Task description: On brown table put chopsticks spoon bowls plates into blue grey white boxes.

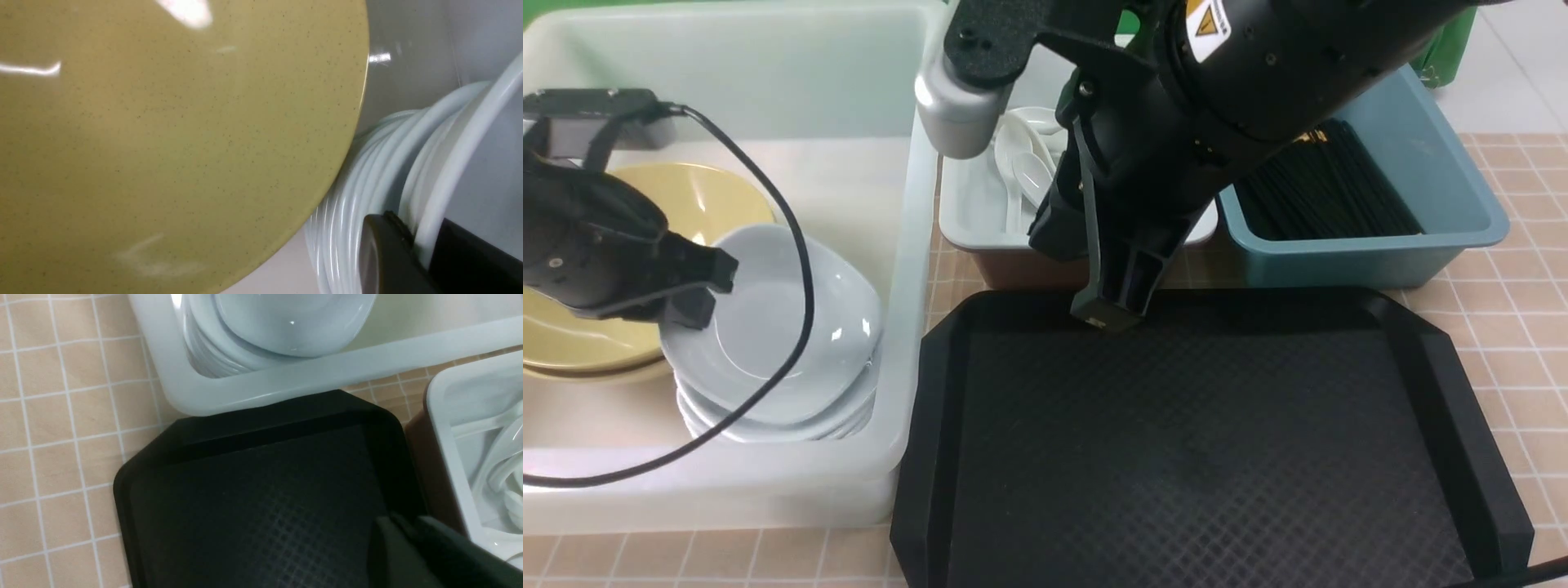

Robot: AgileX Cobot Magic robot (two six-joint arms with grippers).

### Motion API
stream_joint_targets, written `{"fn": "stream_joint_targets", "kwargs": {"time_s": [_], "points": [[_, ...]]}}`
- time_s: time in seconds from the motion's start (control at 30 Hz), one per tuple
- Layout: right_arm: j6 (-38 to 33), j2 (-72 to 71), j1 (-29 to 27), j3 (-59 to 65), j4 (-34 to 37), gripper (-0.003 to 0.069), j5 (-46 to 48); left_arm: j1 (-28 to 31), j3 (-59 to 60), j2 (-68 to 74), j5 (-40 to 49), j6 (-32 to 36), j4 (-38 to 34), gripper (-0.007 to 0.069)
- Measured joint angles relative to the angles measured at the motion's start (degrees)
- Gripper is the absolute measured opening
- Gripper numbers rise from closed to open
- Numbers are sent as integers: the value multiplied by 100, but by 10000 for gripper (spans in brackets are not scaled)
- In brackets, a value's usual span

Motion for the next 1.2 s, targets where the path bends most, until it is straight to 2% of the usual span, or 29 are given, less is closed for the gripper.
{"fn": "stream_joint_targets", "kwargs": {"time_s": [0.17,0.33,0.43,0.5,0.63,0.73,0.8,0.93,1.03,1.1,1.2], "points": [[0,0,0,0,-6,107,23,0,9,51,6,127,19,175],[0,0,0,0,-28,111,55,0,9,-114,6,149,25,379],[0,0,0,0,-66,112,128,0,-17,-357,83,155,25,444],[6,0,0,0,-120,113,192,0,-55,-612,190,145,27,460],[207,-19,-49,0,-158,118,328,0,-66,-1183,400,-90,97,428],[323,-123,-147,57,-158,119,340,0,23,-1648,535,-258,293,358],[401,-334,-282,227,-172,119,296,0,336,-2136,464,-353,448,269],[608,-859,-446,814,-194,120,-54,0,1370,-3249,-196,-397,480,120],[672,-1293,-459,1390,-194,120,-457,0,2093,-3996,-734,-397,480,38],[691,-1763,-459,2019,-165,121,-917,0,2600,-4578,-1098,-397,480,5],[752,-2277,-459,2671,-151,123,-1567,0,3181,-5310,-1504,-397,480,0]]}}
